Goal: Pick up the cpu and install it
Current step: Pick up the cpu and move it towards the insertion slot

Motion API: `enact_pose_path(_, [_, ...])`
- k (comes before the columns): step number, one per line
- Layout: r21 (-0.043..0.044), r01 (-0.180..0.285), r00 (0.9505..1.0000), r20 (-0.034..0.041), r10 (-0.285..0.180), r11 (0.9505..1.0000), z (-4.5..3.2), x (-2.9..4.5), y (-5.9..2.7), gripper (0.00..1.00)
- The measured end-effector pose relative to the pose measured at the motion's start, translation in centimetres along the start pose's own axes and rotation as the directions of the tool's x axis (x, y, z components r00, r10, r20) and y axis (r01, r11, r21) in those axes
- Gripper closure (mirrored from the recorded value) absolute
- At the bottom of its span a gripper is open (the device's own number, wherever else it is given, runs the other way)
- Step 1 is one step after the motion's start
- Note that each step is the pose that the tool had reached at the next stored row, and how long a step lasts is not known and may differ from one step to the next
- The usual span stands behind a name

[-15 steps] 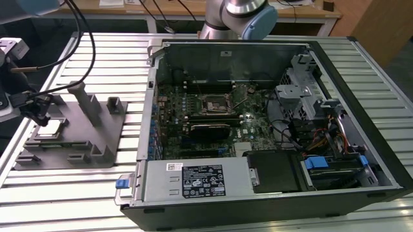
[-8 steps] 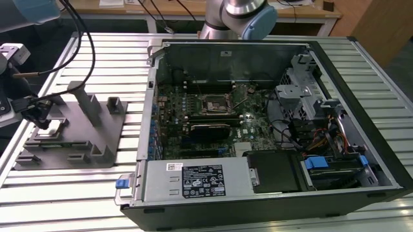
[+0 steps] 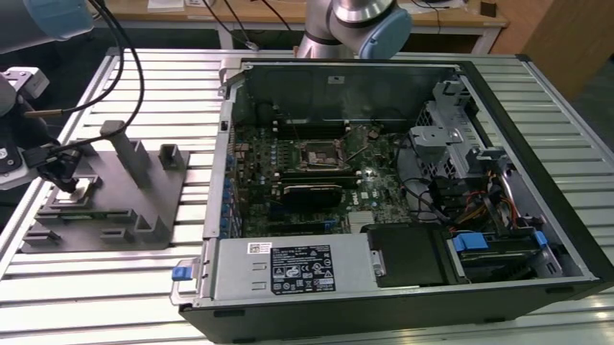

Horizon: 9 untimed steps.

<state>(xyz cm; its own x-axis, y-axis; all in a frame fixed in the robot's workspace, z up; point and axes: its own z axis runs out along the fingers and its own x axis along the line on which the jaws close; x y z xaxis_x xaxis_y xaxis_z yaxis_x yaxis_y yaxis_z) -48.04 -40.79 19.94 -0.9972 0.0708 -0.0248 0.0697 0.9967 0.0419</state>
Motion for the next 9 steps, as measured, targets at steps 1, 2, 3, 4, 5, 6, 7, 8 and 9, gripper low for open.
enact_pose_path(1, [0.0000, 0.006, 1.0000, -0.0004, -0.006, 1.0000, 0.06, 0.00, 0.00, 0.89])
enact_pose_path(2, [-0.0001, 0.015, 0.9999, -0.0010, -0.015, 0.9999, 0.12, 0.01, 0.00, 0.89])
enact_pose_path(3, [-0.0004, 0.024, 0.9997, -0.0012, -0.024, 0.9997, 0.19, 0.01, 0.01, 0.89])
enact_pose_path(4, [-0.0007, 0.033, 0.9994, -0.0016, -0.033, 0.9994, 0.25, 0.02, 0.00, 0.89])
enact_pose_path(5, [-0.0008, 0.041, 0.9991, -0.0020, -0.041, 0.9991, 0.29, 0.02, 0.00, 0.89])
enact_pose_path(6, [-0.0008, 0.044, 0.9990, -0.0023, -0.044, 0.9990, 0.29, 0.02, 0.00, 0.89])
enact_pose_path(7, [-0.0008, 0.044, 0.9990, -0.0023, -0.044, 0.9990, 0.29, 0.02, 0.00, 0.89])
enact_pose_path(8, [-0.0009, 0.044, 0.9990, -0.0022, -0.044, 0.9990, 0.30, 0.02, 0.00, 0.89])
enact_pose_path(9, [-0.0009, 0.044, 0.9990, -0.0022, -0.044, 0.9990, 0.30, 0.02, 0.00, 0.89])
